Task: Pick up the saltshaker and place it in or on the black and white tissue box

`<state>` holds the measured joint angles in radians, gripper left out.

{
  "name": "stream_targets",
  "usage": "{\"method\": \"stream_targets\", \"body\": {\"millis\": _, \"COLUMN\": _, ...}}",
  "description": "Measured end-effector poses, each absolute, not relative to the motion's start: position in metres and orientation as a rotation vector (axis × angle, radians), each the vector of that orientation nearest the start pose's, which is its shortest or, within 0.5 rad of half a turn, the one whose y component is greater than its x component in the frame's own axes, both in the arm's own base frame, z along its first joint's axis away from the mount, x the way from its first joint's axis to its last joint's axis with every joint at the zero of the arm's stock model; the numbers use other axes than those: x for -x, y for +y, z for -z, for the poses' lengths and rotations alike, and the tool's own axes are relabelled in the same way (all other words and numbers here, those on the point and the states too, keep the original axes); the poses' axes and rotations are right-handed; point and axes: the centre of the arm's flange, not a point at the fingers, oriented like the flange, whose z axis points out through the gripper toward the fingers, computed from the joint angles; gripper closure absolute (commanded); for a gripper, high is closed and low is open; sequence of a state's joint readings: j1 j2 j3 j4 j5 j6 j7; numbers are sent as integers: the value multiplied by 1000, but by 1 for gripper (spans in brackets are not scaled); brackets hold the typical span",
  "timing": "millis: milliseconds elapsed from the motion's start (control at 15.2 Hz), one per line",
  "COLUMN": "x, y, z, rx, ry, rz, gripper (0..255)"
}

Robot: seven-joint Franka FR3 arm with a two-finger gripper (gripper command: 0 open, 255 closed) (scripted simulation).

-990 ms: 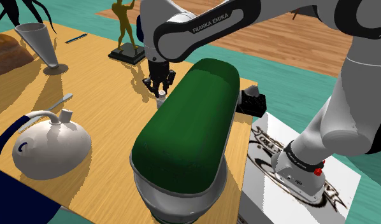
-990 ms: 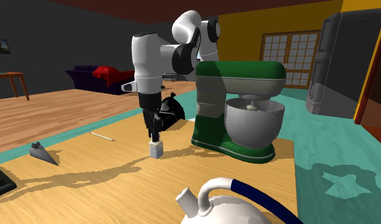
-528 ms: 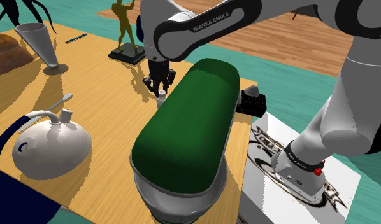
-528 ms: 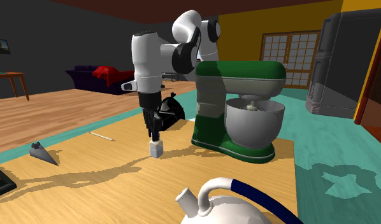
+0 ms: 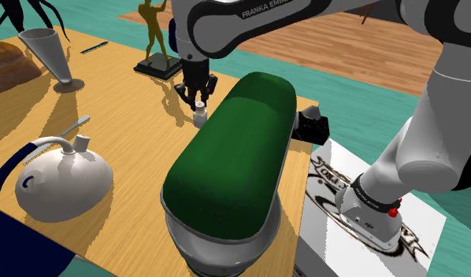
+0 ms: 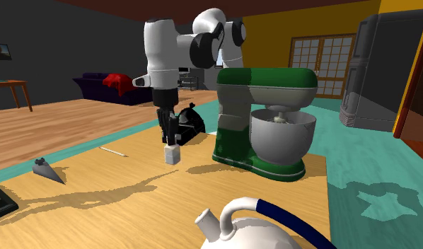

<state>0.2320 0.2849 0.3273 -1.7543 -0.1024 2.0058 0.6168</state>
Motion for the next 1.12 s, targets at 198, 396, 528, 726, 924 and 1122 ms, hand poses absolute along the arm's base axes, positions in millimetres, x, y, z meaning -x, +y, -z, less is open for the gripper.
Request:
{"method": "stream_targets", "body": {"millis": 198, "x": -546, "y": 318, "z": -427, "rx": 3152, "ry": 39, "rz": -21, "gripper": 255}}
{"method": "stream_targets", "body": {"millis": 396, "x": -545, "y": 318, "z": -444, "rx": 3152, "ry": 39, "rz": -21, "gripper": 255}}
{"method": "stream_targets", "body": {"millis": 528, "x": -544, "y": 319, "z": -453, "rx": 3152, "ry": 39, "rz": -21, "gripper": 255}}
{"method": "stream_targets", "body": {"millis": 726, "x": -545, "y": 318, "z": -469, "rx": 3152, "ry": 39, "rz": -21, "gripper": 255}}
{"method": "stream_targets", "body": {"millis": 924, "x": -545, "y": 318, "z": -485, "rx": 3152, "ry": 39, "rz": -21, "gripper": 255}}
{"method": "stream_targets", "body": {"millis": 1122, "x": -544, "y": 319, "z": -502, "rx": 3152, "ry": 39, "rz": -21, "gripper": 255}}
